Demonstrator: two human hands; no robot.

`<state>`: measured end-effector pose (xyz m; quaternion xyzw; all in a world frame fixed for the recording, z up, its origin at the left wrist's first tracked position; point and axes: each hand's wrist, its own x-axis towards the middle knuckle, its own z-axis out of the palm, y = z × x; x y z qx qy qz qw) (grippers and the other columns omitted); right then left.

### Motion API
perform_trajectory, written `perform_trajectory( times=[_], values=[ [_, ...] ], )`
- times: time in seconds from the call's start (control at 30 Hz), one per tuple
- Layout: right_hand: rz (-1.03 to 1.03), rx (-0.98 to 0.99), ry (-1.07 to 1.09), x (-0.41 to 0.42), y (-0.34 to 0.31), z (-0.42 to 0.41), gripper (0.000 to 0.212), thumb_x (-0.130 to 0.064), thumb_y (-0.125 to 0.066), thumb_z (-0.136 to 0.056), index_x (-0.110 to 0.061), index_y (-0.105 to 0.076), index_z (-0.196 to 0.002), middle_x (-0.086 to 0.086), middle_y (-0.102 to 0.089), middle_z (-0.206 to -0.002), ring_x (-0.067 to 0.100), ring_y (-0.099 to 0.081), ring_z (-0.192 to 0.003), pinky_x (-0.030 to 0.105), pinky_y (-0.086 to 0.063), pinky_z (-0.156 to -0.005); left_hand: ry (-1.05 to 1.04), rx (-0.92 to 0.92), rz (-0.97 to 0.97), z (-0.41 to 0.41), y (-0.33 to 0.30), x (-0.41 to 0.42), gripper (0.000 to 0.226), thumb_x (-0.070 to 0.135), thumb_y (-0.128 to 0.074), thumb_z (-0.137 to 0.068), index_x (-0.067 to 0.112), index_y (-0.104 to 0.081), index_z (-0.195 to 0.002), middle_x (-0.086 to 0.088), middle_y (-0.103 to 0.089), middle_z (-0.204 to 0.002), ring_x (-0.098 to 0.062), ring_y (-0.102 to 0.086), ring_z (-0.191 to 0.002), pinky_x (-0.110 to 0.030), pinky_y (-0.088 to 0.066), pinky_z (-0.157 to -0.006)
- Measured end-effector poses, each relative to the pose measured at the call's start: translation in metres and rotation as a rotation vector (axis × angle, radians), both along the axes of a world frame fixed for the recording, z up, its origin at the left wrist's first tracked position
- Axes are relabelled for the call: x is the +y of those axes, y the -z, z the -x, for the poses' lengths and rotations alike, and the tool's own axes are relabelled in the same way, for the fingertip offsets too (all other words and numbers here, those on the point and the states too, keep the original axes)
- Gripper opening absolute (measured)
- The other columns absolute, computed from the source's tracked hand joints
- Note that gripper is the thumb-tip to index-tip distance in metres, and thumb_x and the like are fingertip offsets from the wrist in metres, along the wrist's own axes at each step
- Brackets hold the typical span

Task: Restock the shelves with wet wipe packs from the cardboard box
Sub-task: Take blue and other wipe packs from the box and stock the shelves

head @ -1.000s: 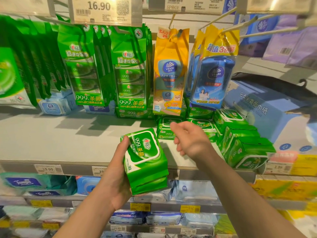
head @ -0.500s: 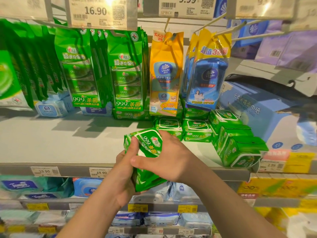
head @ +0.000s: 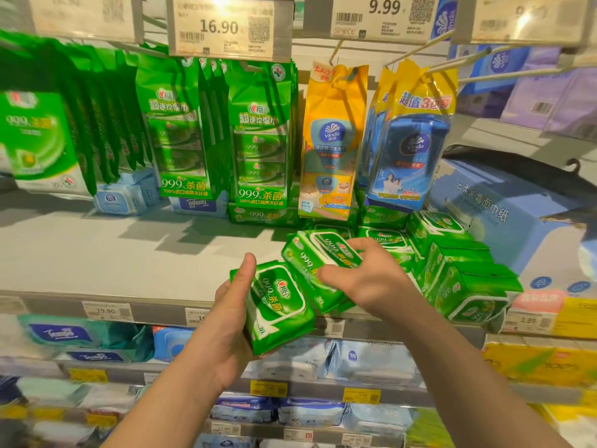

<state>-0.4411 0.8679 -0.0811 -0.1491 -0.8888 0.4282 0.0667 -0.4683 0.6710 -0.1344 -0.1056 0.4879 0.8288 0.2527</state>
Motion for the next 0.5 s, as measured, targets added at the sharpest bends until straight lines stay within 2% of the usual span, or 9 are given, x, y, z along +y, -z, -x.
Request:
perform_trajectory(
  times=[0.07,0.13,0.2,0.27,0.37,0.43,0.5],
  values=[
    [-0.05,0.024,0.034,0.011,-0.001,0.004,0.079,-0.039,-0.079,-0.082,-0.02,-0.041,-0.149,-0.01,-0.062,-0.108,0.0,-0.052,-0.077,0.028,-0.046,-0.07,-0.007,-0.004,0.001,0.0,0.001,-0.005,0.113,0.075,-0.084,-0.047,0.023,-0.053,-0.142,-0.014,-0.073,-0.123,-0.039,-0.074,-0.103,-0.046,-0.061,-0.066],
    [-0.094,0.048,0.057,0.023,0.002,0.011,0.08,-0.036,-0.08,-0.078,-0.02,-0.044,-0.147,-0.014,-0.061,-0.096,0.001,-0.06,-0.077,0.029,-0.054,-0.07,-0.003,-0.011,-0.001,0.0,0.003,-0.008,0.106,0.071,-0.079,-0.051,0.023,-0.053,-0.142,-0.014,-0.074,-0.122,-0.039,-0.075,-0.101,-0.044,-0.06,-0.062],
    [-0.115,0.063,0.066,0.03,0.006,0.02,0.085,-0.033,-0.082,-0.074,-0.019,-0.045,-0.149,-0.017,-0.062,-0.094,-0.001,-0.063,-0.08,0.025,-0.054,-0.067,0.0,-0.024,-0.002,0.0,0.005,-0.01,0.104,0.07,-0.078,-0.052,0.023,-0.054,-0.141,-0.015,-0.074,-0.122,-0.04,-0.075,-0.101,-0.044,-0.06,-0.062],
    [-0.131,0.067,0.065,0.034,0.01,0.03,0.087,-0.032,-0.084,-0.07,-0.016,-0.047,-0.148,-0.016,-0.064,-0.095,-0.002,-0.063,-0.082,0.022,-0.052,-0.066,0.006,-0.028,-0.003,-0.002,0.004,-0.01,0.101,0.07,-0.077,-0.055,0.023,-0.054,-0.141,-0.015,-0.074,-0.121,-0.04,-0.075,-0.101,-0.044,-0.061,-0.062],
    [-0.149,0.075,0.049,0.037,0.016,0.044,0.088,-0.032,-0.086,-0.064,-0.015,-0.052,-0.143,-0.005,-0.067,-0.112,0.011,-0.066,-0.096,0.034,-0.058,-0.083,0.017,-0.029,-0.003,-0.001,0.004,-0.011,0.101,0.07,-0.076,-0.057,0.022,-0.053,-0.142,-0.015,-0.074,-0.121,-0.039,-0.075,-0.101,-0.043,-0.061,-0.061],
    [-0.161,0.092,0.044,0.039,0.02,0.052,0.089,-0.032,-0.087,-0.063,-0.015,-0.052,-0.143,0.0,-0.062,-0.121,0.017,-0.062,-0.107,0.036,-0.055,-0.092,0.017,-0.025,0.003,0.001,0.003,-0.011,0.102,0.07,-0.076,-0.055,0.022,-0.053,-0.142,-0.015,-0.074,-0.122,-0.039,-0.074,-0.102,-0.044,-0.061,-0.063],
    [-0.185,0.116,0.041,0.041,0.024,0.061,0.087,-0.031,-0.086,-0.066,-0.017,-0.051,-0.144,0.0,-0.052,-0.122,0.017,-0.054,-0.112,0.03,-0.047,-0.092,0.015,-0.025,0.004,0.002,0.003,-0.013,0.102,0.07,-0.076,-0.056,0.022,-0.053,-0.142,-0.015,-0.073,-0.123,-0.039,-0.074,-0.104,-0.045,-0.061,-0.065]
  ],
)
